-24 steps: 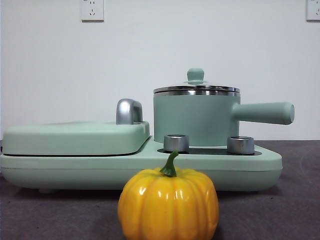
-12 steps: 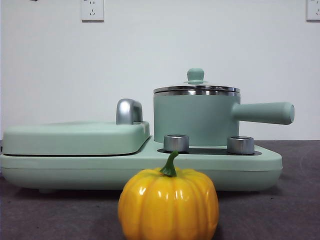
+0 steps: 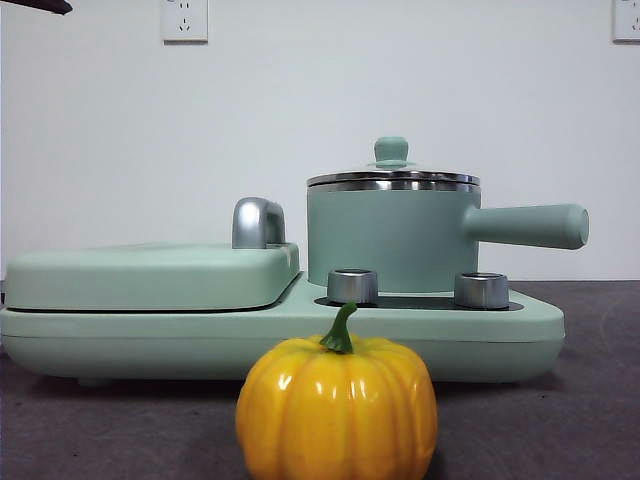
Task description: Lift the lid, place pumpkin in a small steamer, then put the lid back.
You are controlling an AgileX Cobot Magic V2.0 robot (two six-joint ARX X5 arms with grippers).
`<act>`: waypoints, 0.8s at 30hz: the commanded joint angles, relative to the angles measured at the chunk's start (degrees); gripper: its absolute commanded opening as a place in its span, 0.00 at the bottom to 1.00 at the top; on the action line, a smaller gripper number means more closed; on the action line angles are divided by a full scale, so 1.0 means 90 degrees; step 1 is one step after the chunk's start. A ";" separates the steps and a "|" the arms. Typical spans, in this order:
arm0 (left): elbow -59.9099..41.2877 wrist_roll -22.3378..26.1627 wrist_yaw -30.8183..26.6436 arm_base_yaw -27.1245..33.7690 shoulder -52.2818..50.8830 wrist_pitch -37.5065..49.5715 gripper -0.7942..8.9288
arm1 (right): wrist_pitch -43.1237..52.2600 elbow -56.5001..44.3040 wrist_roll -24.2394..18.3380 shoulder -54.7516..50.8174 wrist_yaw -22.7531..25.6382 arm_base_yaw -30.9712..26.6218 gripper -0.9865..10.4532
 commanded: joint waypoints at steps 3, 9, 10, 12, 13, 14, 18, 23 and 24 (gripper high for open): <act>0.0381 -0.0109 0.0034 -0.0092 0.0503 -0.0010 0.50 | 0.0010 0.0092 -0.0051 0.0041 -0.0019 0.0010 0.52; 0.1345 -0.0107 0.0034 -0.0340 0.1741 -0.0255 0.50 | -0.0148 0.0092 -0.0056 0.0041 -0.0015 0.0010 0.52; 0.1549 -0.0092 0.0032 -0.0398 0.1972 -0.0321 0.50 | -0.0146 0.0092 -0.0056 0.0041 -0.0015 0.0010 0.52; 0.2115 -0.0039 0.0024 -0.0542 0.2555 -0.0549 0.50 | -0.0143 0.0092 -0.0053 0.0041 -0.0015 0.0010 0.52; 0.2395 0.0010 0.0010 -0.0612 0.2820 -0.0682 0.50 | -0.0143 0.0092 -0.0053 0.0041 -0.0015 0.0010 0.52; 0.2739 0.0058 -0.0029 -0.0699 0.3123 -0.0877 0.50 | -0.0143 0.0092 -0.0051 0.0041 -0.0017 0.0010 0.52; 0.4158 0.0245 -0.0134 -0.1047 0.4337 -0.1717 0.50 | -0.0146 0.0092 -0.0022 0.0041 -0.0019 0.0012 0.52; 0.5867 0.0491 -0.0600 -0.1486 0.5705 -0.2822 0.50 | -0.0146 0.0092 -0.0017 0.0041 -0.0019 0.0012 0.52; 0.6190 0.0573 -0.0726 -0.1569 0.5943 -0.3045 0.50 | -0.0146 0.0092 -0.0017 0.0041 -0.0019 0.0012 0.52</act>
